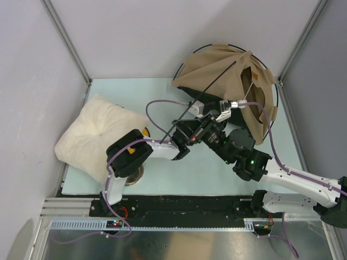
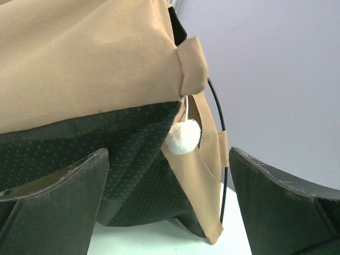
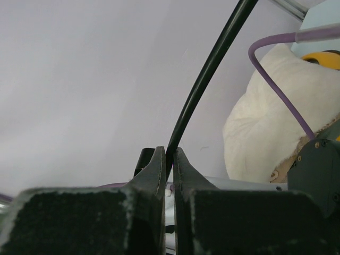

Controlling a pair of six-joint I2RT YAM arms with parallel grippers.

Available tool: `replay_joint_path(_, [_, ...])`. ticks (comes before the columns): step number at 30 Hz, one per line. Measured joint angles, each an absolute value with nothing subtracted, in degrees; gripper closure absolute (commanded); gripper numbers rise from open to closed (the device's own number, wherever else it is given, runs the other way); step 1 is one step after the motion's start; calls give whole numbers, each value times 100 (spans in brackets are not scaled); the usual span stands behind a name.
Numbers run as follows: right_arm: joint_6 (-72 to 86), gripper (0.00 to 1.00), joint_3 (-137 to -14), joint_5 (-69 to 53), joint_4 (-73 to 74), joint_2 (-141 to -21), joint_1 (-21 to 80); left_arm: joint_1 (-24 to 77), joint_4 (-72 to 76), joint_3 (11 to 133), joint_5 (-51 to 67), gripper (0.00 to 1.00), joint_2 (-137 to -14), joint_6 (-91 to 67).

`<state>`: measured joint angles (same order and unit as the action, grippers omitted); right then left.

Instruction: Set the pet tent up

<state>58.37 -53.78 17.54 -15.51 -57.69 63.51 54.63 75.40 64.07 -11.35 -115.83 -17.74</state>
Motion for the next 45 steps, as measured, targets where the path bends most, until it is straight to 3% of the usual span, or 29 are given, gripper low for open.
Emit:
replay_joint_path(6, [5848,100,-5378,1737,-1551,-5769,6351,5527,7540,6445,-1208,4,-11583,-1389])
replay_joint_path(32, [5983,100,-5380,1507,-1551,-5874,6213,5284,7550,7273,-1157,43,-11583,-1275])
replay_joint_path(45, [5999,100,-5382,1472,-1590,-5911,6213,5258,7557,7376,-1114,41,-11819,-1247])
